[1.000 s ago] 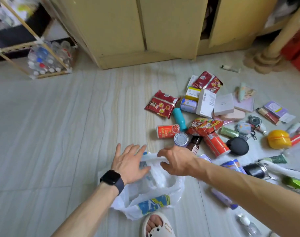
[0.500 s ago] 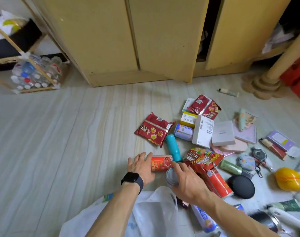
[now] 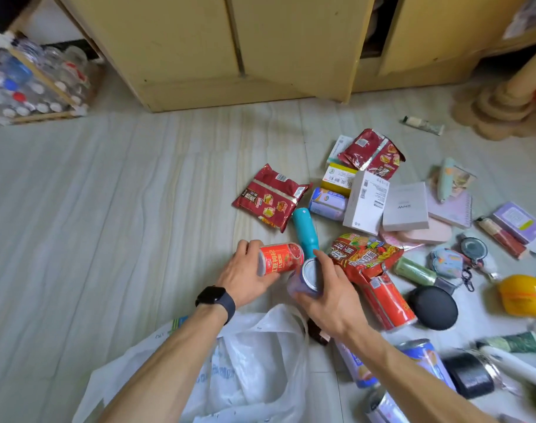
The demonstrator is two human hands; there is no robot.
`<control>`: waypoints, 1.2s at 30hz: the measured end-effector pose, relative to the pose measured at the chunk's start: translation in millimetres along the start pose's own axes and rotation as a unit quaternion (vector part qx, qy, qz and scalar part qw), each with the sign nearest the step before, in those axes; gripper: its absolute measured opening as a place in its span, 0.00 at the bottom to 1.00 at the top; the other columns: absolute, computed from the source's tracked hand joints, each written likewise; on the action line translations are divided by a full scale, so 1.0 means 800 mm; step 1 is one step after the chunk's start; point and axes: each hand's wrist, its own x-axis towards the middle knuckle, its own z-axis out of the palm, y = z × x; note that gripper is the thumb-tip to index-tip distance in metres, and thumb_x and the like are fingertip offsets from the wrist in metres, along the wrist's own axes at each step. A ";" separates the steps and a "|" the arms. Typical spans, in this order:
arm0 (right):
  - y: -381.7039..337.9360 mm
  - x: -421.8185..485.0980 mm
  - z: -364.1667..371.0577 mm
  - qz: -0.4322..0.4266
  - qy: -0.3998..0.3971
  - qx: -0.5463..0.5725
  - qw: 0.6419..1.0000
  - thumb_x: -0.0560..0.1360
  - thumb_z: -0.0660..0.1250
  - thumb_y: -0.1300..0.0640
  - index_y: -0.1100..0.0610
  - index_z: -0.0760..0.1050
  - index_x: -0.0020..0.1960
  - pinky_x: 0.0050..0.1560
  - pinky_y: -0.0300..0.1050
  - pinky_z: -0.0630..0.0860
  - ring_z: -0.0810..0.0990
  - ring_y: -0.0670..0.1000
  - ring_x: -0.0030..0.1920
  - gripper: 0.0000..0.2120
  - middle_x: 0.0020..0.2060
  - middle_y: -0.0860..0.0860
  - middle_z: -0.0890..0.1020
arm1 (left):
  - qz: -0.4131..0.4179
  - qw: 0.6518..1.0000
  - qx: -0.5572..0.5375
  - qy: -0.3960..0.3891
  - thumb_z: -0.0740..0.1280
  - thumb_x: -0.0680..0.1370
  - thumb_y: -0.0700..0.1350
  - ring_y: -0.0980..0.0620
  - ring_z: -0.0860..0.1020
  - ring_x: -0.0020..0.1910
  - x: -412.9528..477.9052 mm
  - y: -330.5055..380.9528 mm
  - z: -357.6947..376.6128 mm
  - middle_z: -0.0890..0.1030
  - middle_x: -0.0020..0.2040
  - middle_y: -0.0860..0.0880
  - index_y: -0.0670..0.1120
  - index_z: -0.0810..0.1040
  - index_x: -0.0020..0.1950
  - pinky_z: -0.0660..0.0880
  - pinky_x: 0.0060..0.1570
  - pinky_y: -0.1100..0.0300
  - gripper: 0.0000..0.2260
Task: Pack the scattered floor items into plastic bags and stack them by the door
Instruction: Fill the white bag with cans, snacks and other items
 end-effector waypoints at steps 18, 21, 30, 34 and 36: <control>-0.090 -0.140 0.062 0.186 -0.225 0.191 0.937 0.57 0.73 0.44 0.54 0.69 0.61 0.39 0.38 0.75 0.81 0.43 0.42 0.35 0.48 0.48 0.80 | -0.146 0.988 -0.056 0.016 0.73 0.63 0.64 0.44 0.78 0.51 -0.275 -0.060 -0.103 0.66 0.53 0.52 0.57 0.69 0.63 0.73 0.48 0.55 0.32; -0.098 -0.146 0.085 0.170 -0.269 0.059 0.946 0.60 0.75 0.38 0.51 0.68 0.59 0.43 0.43 0.75 0.81 0.49 0.45 0.34 0.48 0.49 0.79 | -0.184 0.982 -0.001 -0.034 0.74 0.65 0.64 0.43 0.78 0.52 -0.290 -0.074 -0.084 0.66 0.59 0.50 0.55 0.69 0.64 0.66 0.41 0.57 0.32; -0.150 -0.102 0.146 -0.140 -0.224 -0.354 0.897 0.72 0.66 0.47 0.51 0.60 0.68 0.53 0.52 0.71 0.76 0.62 0.55 0.28 0.55 0.57 0.75 | -0.199 0.977 0.068 0.027 0.71 0.71 0.61 0.40 0.78 0.44 -0.255 -0.114 -0.061 0.66 0.56 0.45 0.47 0.70 0.65 0.71 0.35 0.54 0.28; -0.159 -0.088 0.176 -0.241 -0.209 -0.419 0.850 0.73 0.68 0.53 0.51 0.58 0.70 0.52 0.50 0.69 0.71 0.61 0.57 0.29 0.59 0.58 0.72 | -0.198 0.974 0.105 0.026 0.70 0.72 0.61 0.41 0.78 0.47 -0.241 -0.125 -0.055 0.68 0.57 0.44 0.47 0.70 0.65 0.72 0.37 0.53 0.28; -0.153 -0.083 0.186 -0.245 -0.224 -0.410 0.850 0.74 0.68 0.56 0.50 0.56 0.73 0.54 0.49 0.70 0.69 0.61 0.58 0.33 0.62 0.58 0.69 | -0.195 0.971 0.139 0.022 0.69 0.73 0.62 0.42 0.77 0.51 -0.242 -0.133 -0.049 0.70 0.58 0.44 0.49 0.68 0.67 0.70 0.38 0.53 0.29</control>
